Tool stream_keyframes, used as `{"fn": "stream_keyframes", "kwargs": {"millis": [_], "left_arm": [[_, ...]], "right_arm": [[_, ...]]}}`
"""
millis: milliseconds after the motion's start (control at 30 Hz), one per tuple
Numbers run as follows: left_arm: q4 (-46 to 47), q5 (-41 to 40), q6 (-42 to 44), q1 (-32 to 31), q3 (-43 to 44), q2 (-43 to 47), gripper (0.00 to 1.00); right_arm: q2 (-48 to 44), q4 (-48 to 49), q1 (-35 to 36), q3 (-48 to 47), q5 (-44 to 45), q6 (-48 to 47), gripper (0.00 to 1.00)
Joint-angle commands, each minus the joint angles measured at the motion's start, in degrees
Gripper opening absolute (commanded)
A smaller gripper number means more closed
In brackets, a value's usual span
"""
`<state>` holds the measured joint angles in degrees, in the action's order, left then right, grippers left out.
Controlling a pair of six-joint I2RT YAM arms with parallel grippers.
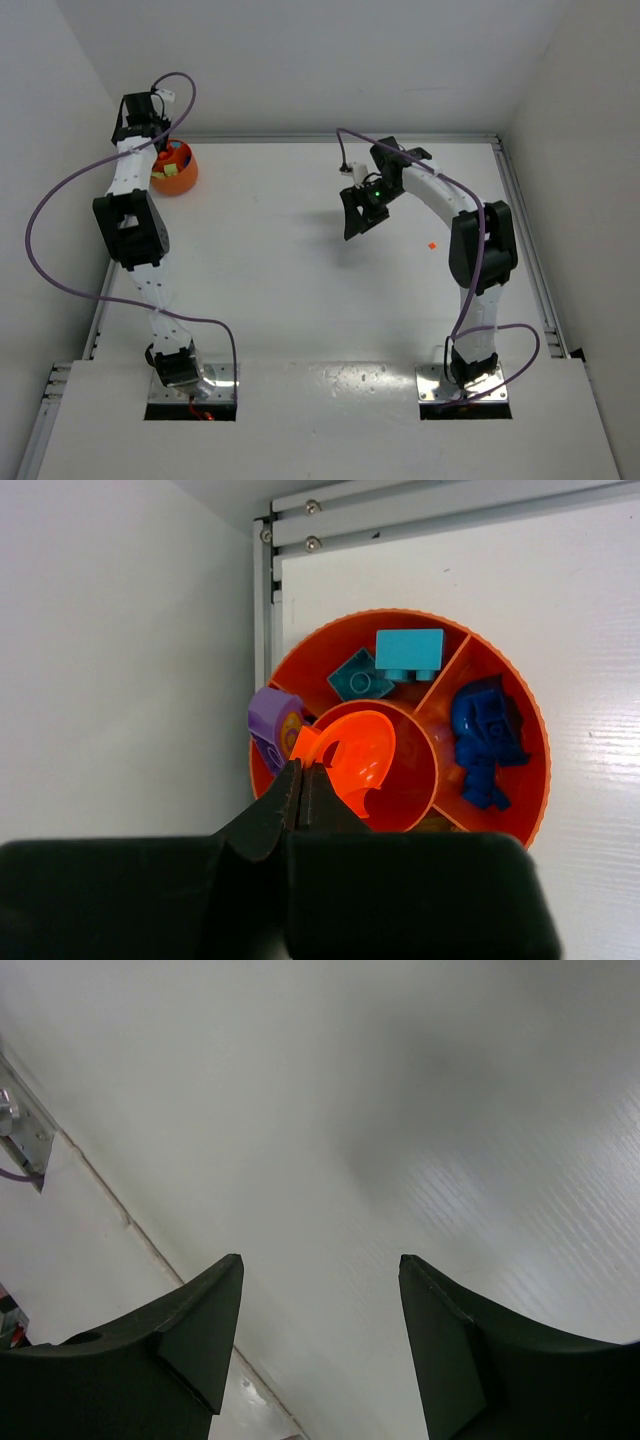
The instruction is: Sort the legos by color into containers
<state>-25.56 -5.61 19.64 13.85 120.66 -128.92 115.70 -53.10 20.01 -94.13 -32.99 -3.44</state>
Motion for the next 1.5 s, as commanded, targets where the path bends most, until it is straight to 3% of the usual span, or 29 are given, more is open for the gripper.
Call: {"fn": "stream_keyframes", "kwargs": {"millis": [0, 67, 233, 267, 333, 500, 600, 700, 733, 767, 967, 1067, 1200, 1467], "left_arm": [[1.74, -0.9, 0.4, 0.22, -0.69, 0.34, 0.0], [1.74, -0.9, 0.4, 0.22, -1.3, 0.34, 0.02], [1.74, -0.9, 0.4, 0.22, -1.31, 0.34, 0.45], [1.74, -0.9, -0.12, 0.22, -1.31, 0.34, 0.49], [1.74, -0.9, -0.65, 0.22, -1.31, 0.34, 0.55], [2.27, 2.69, -2.84, 0.83, -0.78, 2.61, 0.57], [2.27, 11.03, -6.01, 3.02, -0.25, 7.17, 0.59], [3.5, 20.44, -11.54, 3.64, -1.04, 11.75, 0.83], [3.5, 22.46, -13.81, 3.64, -1.04, 14.29, 0.99], [3.5, 27.01, -14.62, 3.64, -1.56, 15.62, 1.0], [0.86, 33.63, -13.76, -3.03, -11.56, 25.72, 1.0], [0.86, 29.44, -15.23, -9.24, -19.46, 32.93, 1.0], [2.78, 17.41, -19.98, -16.82, -25.38, 38.03, 1.0], [9.13, 16.68, -23.94, -19.65, -34.7, 44.02, 1.0]], "right_arm": [[-0.83, -0.16, -0.15, -2.2, 0.03, -0.69, 0.64], [-0.83, -0.16, -0.15, -2.2, 0.03, -0.69, 0.64], [-0.3, -0.69, -0.15, -2.2, -0.49, -0.69, 0.64], [-0.3, -0.69, -0.15, -2.2, -0.49, -0.69, 0.64], [-0.3, -0.69, -0.15, -2.2, -0.49, -0.69, 0.64], [-0.3, -0.08, -0.67, -2.2, -0.49, -0.69, 0.64], [-2.14, 2.73, -1.28, -0.98, 1.52, 0.71, 0.64], [-4.25, 6.33, -2.51, -0.36, 7.58, 3.87, 0.62], [-4.78, 9.04, -3.91, 0.17, 9.42, 5.62, 0.61], [-4.78, 9.68, -4.8, -0.52, 12.14, 5.64, 0.61], [1.18, 7.4, -13.5, -12.47, 22.58, 4.94, 0.5], [6.02, 5.91, -17.18, -18.62, 27.61, 4.23, 0.45], [10.68, 6.43, -19.65, -22.41, 31.41, 6.24, 0.38], [14.38, 12.13, -20.8, -18.47, 31.94, 19.16, 0.3]]}}
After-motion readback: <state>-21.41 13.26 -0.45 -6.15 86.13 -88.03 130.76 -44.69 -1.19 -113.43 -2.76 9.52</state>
